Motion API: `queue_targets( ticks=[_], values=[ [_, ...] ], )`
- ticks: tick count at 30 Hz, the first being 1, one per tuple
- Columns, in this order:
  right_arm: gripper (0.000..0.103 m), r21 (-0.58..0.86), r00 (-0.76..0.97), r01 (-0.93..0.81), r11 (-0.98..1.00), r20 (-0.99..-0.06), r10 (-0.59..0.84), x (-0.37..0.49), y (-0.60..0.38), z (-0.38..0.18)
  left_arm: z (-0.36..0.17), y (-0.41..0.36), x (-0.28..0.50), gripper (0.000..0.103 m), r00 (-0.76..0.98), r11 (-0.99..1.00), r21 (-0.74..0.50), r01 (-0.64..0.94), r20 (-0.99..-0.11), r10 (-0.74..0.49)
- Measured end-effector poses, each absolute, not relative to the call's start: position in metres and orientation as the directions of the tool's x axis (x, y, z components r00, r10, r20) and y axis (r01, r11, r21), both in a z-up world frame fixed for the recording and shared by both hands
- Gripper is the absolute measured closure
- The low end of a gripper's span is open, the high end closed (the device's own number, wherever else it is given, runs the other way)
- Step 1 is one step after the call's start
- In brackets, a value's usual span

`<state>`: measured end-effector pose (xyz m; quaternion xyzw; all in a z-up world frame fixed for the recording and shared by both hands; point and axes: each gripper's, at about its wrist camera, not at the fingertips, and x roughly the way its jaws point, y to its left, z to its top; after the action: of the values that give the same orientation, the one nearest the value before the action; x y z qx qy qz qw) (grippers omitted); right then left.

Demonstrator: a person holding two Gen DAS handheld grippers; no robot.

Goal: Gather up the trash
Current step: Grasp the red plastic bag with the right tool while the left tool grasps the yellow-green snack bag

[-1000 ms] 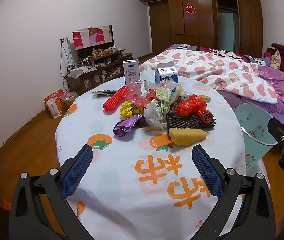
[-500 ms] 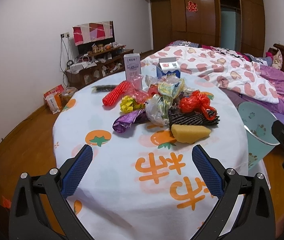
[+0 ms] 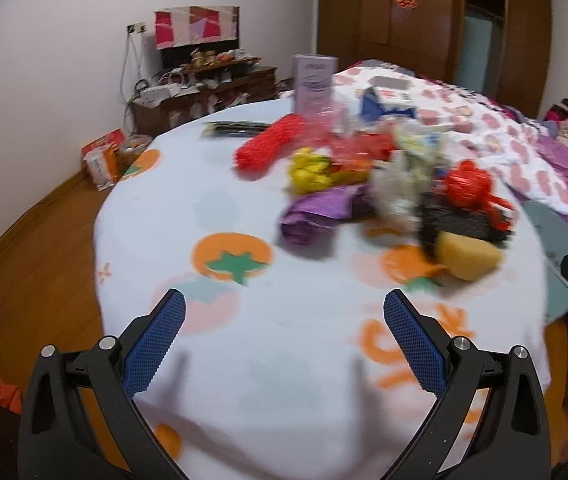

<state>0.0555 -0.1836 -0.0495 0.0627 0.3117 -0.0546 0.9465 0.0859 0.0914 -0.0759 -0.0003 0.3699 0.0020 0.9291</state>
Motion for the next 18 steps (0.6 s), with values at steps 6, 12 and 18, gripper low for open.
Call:
queue_targets(
  ticks=[6,12,18],
  values=[
    [0.025,0.112,0.794,0.096,0.989,-0.608,-0.009,0.110,-0.176,-0.044,-0.069,0.105,0.122,0.006,0.720,1.000,-0.011,-0.005,-0.694,-0.003],
    [0.024,0.182,0.761,0.063,0.981,-0.645,0.071,0.167,-0.174,-0.043,-0.066,0.091,0.165,0.006,0.698,0.998,-0.007,0.058,-0.715,-0.046],
    [0.052,0.231,0.668,0.002,0.973,-0.725,0.170,0.201,-0.164,-0.065,-0.051,0.071,0.177,0.006,0.728,0.993,0.016,0.117,-0.681,-0.075]
  ],
)
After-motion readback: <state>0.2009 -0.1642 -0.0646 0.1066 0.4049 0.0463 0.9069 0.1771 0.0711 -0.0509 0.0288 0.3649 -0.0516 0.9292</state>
